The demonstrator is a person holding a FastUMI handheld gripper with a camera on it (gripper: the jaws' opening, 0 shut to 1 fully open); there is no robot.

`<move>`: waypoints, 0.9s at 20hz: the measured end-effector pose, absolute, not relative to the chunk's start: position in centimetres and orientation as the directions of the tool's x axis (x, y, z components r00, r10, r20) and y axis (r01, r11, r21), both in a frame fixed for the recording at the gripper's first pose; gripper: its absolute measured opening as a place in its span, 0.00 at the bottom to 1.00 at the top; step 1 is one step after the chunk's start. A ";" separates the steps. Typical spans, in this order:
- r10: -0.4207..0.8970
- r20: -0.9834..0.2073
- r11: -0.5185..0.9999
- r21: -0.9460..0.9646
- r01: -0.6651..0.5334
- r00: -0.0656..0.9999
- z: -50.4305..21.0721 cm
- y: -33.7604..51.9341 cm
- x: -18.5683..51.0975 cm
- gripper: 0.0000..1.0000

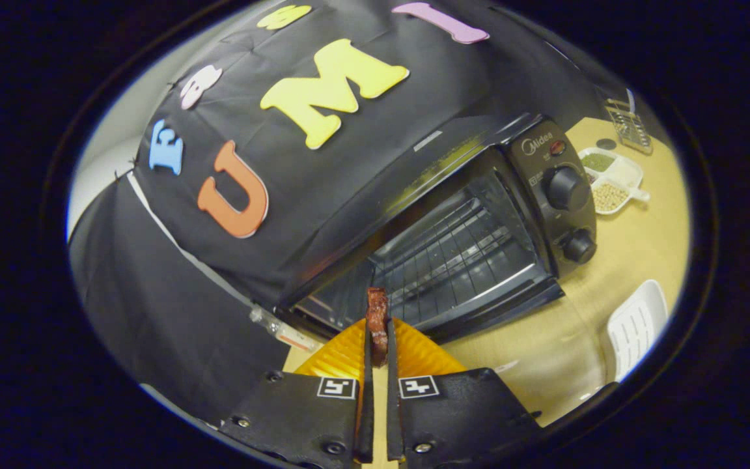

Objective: Open the toaster oven, put the food inside, and close the toaster oven door.

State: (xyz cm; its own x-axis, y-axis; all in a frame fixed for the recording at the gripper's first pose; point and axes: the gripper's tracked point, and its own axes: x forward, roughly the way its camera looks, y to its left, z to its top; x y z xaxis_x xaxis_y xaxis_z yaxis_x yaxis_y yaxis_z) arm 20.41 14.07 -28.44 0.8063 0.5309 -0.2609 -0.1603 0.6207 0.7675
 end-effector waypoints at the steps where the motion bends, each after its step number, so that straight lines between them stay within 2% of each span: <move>1: 0.506 -0.231 0.612 0.775 -0.157 0.831 -28.9 14.1 21.6 0.11; 6: 0.415 -0.203 0.618 0.778 -0.111 0.887 -31.6 14.1 25.5 0.11; 13: 0.411 -0.226 0.693 0.707 -0.142 0.883 -32.7 14.8 26.8 0.14; 18: 0.334 -0.297 0.801 0.589 -0.103 0.895 -33.8 12.7 27.7 0.29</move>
State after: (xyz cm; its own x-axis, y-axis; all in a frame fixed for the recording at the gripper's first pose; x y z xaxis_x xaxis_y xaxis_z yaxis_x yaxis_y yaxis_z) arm 27.67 12.69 -33.76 0.8945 0.3338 -0.2974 -0.1032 0.8014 0.5892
